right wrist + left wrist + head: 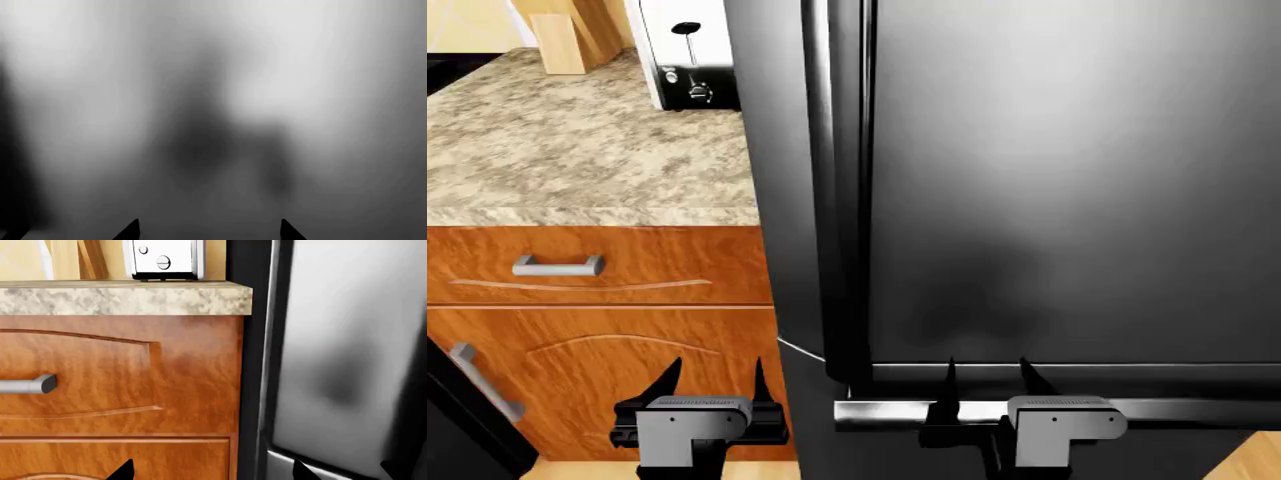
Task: Push down the lever of the toaster to turn it on.
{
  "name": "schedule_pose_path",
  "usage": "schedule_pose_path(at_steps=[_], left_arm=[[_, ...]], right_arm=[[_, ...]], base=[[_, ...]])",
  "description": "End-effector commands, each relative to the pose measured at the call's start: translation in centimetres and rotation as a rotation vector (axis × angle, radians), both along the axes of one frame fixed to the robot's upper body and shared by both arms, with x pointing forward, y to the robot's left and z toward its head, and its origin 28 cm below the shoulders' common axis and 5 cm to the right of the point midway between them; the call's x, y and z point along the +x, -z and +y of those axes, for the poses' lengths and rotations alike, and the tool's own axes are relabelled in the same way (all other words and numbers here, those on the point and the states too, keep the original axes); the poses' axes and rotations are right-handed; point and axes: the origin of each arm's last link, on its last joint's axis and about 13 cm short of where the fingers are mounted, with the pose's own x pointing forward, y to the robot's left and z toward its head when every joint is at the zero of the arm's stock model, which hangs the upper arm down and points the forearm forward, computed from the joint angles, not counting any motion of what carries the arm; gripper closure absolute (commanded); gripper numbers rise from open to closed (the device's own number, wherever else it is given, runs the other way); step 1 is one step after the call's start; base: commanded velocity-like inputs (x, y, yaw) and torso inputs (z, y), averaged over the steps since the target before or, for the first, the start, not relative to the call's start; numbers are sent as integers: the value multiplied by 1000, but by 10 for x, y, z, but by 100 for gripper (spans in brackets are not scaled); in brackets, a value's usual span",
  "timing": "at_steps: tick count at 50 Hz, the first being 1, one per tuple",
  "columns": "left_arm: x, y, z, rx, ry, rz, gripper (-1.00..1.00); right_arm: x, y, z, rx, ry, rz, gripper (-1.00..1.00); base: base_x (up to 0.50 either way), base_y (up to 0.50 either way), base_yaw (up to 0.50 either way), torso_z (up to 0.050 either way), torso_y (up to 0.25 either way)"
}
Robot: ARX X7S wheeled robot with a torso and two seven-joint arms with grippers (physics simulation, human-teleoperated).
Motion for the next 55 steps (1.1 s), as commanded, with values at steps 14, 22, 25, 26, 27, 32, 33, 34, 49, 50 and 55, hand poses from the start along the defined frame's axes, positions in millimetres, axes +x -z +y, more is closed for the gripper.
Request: schedule_pose_path(at_steps=[14,22,25,26,27,32,33,34,49,50,55], left_arm=[[-1,0,0,6,1,5,-100],[-2,0,0,5,5,7,-100],[-1,0,0,4,7,8,-100],[-1,0,0,3,7,8,-100],[-1,0,0,3,8,9,-100],[0,1,0,2,9,10,-100],[0,0,0,2,9,10,-100],[-1,0,0,2,9,10,-100],[-2,1,0,5,17,11,-100],[-2,1,0,5,17,11,-100],[-1,1,0,8,18,11,-100]], right_arm=[[0,0,1,-29,-5,-2,-100],[0,0,1,-31,-10,-7,-100],[0,0,1,-32,-10,-8,-100],[0,1,1,-32,-10,-9,-100],[0,1,1,-31,-10,-11,-100],[1,1,1,-20,-7,-11,-100],[1,1,1,-21,-6,-13,-100],[1,0,0,-21,-3,-16,-100],[0,0,1,-54,2,-35,-100],[0,0,1,-55,2,-35,-100],[0,0,1,-60,3,-35,-100]], base=[[-34,0,0,0,0],[-497,0,0,0,0],[-500,0,0,0,0],[-500,0,0,0,0],[-496,0,0,0,0],[0,0,0,0,0],[0,0,0,0,0],[0,0,0,0,0],[0,450,0,0,0],[0,500,0,0,0],[0,500,0,0,0]])
